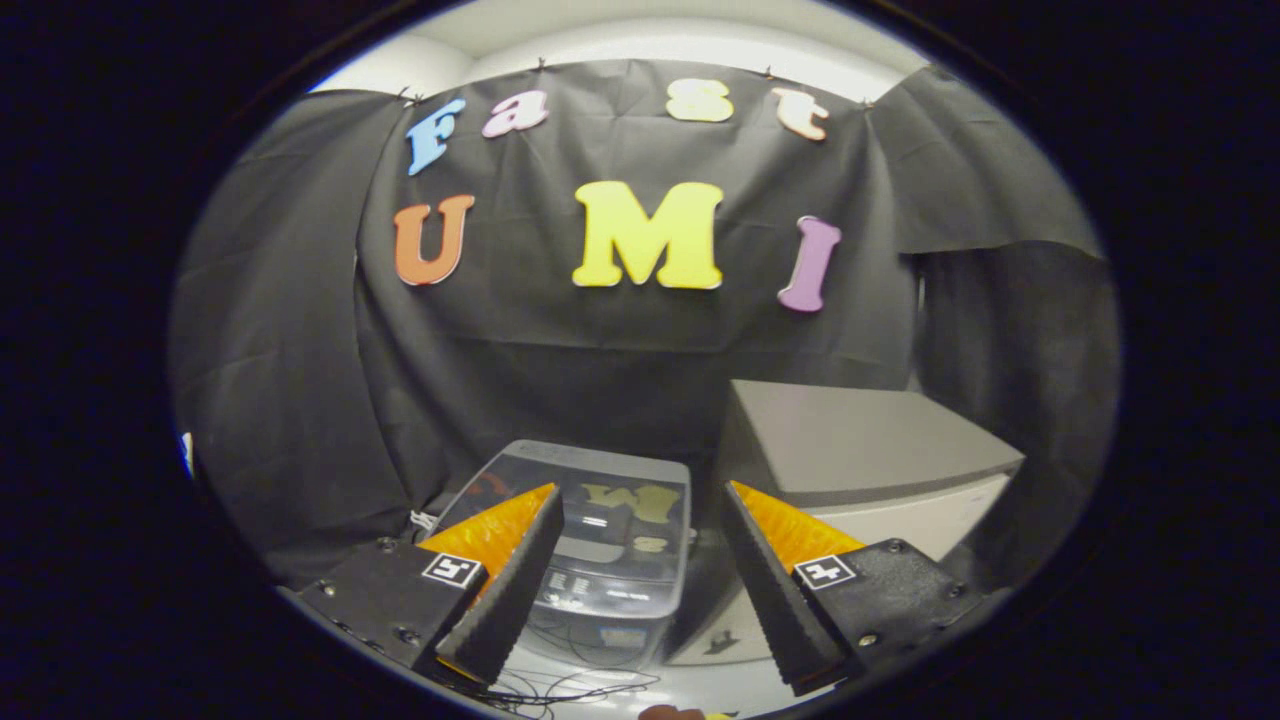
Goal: Put the clothes into the washing machine and then close the washing machine lid.
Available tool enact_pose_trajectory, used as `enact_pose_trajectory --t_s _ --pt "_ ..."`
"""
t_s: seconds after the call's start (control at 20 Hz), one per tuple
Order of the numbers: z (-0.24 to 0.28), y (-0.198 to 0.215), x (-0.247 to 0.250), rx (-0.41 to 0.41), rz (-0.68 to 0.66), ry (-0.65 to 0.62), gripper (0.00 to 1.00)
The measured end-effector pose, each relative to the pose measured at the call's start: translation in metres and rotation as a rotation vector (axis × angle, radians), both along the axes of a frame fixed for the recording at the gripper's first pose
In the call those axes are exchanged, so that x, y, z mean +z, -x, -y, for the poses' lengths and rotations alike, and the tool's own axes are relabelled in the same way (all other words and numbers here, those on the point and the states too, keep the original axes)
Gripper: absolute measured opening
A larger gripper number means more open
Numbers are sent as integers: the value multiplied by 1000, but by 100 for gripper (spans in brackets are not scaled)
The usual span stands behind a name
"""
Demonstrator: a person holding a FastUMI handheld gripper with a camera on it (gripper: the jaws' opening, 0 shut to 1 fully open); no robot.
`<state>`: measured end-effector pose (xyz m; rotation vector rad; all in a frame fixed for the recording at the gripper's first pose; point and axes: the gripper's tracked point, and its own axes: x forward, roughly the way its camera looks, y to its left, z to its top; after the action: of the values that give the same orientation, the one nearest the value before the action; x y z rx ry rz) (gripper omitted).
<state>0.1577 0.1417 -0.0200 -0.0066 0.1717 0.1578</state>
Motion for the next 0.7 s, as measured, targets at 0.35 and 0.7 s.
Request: enact_pose_trajectory --t_s 0.35,0.7 --pt "85 95 19 -83 42 -63 99" --pt "134 172 9 -104 55 -55 99"
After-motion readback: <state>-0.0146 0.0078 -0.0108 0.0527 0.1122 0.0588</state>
